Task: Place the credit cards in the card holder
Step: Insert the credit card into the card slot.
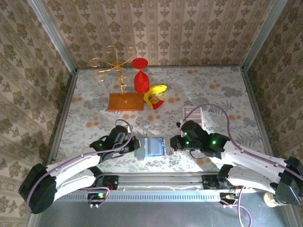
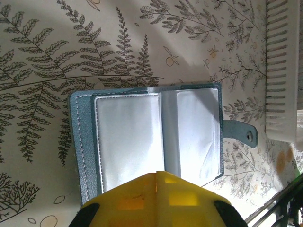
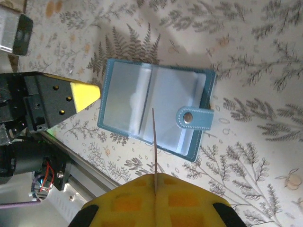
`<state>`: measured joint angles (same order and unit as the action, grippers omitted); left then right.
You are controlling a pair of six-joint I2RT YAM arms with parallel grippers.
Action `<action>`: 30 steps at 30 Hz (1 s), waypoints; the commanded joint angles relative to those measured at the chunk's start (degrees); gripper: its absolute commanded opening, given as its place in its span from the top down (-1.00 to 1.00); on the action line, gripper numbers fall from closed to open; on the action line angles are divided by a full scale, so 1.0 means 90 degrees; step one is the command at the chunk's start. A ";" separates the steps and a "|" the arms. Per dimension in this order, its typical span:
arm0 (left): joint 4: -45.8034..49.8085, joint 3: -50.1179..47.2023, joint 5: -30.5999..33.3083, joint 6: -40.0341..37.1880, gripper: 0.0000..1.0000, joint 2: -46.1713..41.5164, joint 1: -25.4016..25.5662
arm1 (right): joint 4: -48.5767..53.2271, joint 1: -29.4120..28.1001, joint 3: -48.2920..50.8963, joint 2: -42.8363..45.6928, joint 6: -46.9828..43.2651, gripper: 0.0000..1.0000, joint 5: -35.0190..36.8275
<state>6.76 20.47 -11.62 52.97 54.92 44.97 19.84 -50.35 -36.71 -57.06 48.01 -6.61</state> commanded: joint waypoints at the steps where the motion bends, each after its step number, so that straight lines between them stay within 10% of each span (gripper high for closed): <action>1: -0.0201 0.0138 -0.0036 0.0130 0.96 0.0105 0.0018 | -0.0518 -0.0087 0.0103 -0.0128 0.0620 1.00 0.0061; 30: -0.0046 -0.0222 0.0174 0.0018 1.00 0.0287 -0.0006 | -0.1478 -0.0475 -0.0781 -0.2204 0.0386 1.00 -0.0230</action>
<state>4.67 19.14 -10.92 53.15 58.26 44.97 8.19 -54.08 -42.00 -75.13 52.27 -8.21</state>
